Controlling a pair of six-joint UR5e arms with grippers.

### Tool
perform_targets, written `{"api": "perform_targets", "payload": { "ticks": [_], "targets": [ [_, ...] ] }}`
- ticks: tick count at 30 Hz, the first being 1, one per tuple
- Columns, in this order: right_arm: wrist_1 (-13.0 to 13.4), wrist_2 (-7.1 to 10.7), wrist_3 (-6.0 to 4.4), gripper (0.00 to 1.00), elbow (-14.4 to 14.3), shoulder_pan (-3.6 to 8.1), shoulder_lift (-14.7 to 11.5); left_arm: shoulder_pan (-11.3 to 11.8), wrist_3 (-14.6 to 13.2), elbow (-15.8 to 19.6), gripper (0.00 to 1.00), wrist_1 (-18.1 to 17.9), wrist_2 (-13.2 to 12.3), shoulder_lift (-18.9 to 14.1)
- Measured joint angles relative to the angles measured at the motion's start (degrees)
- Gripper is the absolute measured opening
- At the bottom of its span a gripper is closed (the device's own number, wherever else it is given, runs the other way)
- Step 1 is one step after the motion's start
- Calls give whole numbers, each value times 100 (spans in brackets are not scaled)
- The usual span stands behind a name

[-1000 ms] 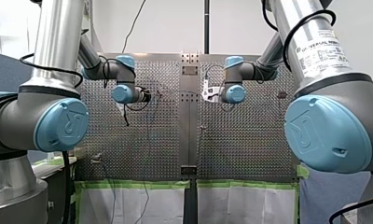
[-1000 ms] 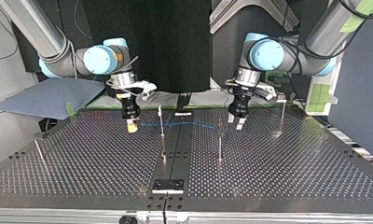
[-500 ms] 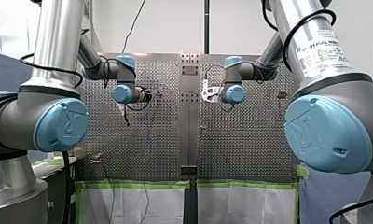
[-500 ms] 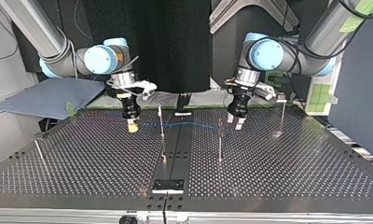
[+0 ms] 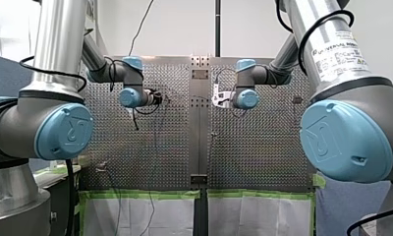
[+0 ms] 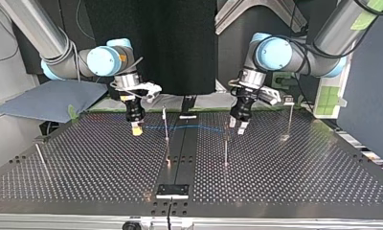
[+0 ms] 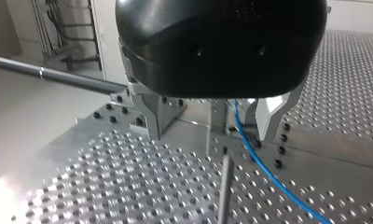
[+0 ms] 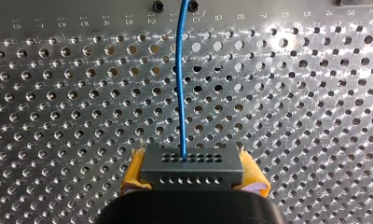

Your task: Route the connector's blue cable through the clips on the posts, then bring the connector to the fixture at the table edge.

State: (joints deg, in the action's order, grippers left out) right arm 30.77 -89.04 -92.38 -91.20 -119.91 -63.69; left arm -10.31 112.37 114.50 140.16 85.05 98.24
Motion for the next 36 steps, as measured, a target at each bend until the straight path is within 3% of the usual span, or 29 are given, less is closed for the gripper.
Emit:
{"api": "perform_targets", "payload": {
  "ticks": [16,36],
  "targets": [
    [-15,0,0,0,0,-8,0,-139,40,-2,100,-90,-328,-58],
    [-56,0,7,0,0,-44,0,-307,515,-1,100,-366,-740,-52]
  ]
}}
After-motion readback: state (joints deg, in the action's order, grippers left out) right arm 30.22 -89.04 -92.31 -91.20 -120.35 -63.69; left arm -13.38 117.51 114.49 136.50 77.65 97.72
